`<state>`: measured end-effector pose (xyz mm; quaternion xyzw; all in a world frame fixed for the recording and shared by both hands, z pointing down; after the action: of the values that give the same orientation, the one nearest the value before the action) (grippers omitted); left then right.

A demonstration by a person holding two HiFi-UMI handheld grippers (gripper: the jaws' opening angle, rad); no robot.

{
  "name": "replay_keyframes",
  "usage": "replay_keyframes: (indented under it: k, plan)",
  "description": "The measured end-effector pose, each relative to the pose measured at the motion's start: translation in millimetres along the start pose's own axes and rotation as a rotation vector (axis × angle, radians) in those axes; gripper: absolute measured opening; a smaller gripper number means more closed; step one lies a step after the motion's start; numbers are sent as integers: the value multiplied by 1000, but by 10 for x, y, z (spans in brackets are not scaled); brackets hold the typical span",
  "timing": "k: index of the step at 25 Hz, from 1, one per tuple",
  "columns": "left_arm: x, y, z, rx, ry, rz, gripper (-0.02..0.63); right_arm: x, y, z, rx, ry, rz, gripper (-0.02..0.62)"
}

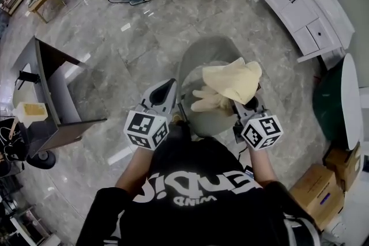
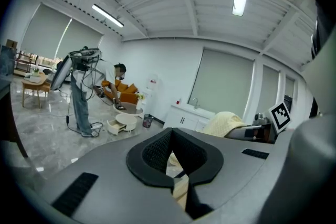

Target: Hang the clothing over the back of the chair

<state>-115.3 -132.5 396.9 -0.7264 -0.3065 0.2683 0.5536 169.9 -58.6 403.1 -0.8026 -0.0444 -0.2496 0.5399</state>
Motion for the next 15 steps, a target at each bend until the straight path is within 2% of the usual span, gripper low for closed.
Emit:
replay_keyframes:
  k: [4,15]
  plan:
    - [-72,47,-93,-8,7,2,15,40,126,-116,-2,3,2,132]
    - [38,61,-194,-12,60,20,15,85,450,-382,-4,84,66,132]
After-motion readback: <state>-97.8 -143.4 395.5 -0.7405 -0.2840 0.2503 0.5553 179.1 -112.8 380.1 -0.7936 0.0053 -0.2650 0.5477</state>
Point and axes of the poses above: the fingertips, and each gripper's own axes: z backward along the fingers, x to its right, y out of its top, the point moved 10 cm from there along z, backward along the fingers, and after that the axes turned 13 degrees about -z, right-handed, at the moved point
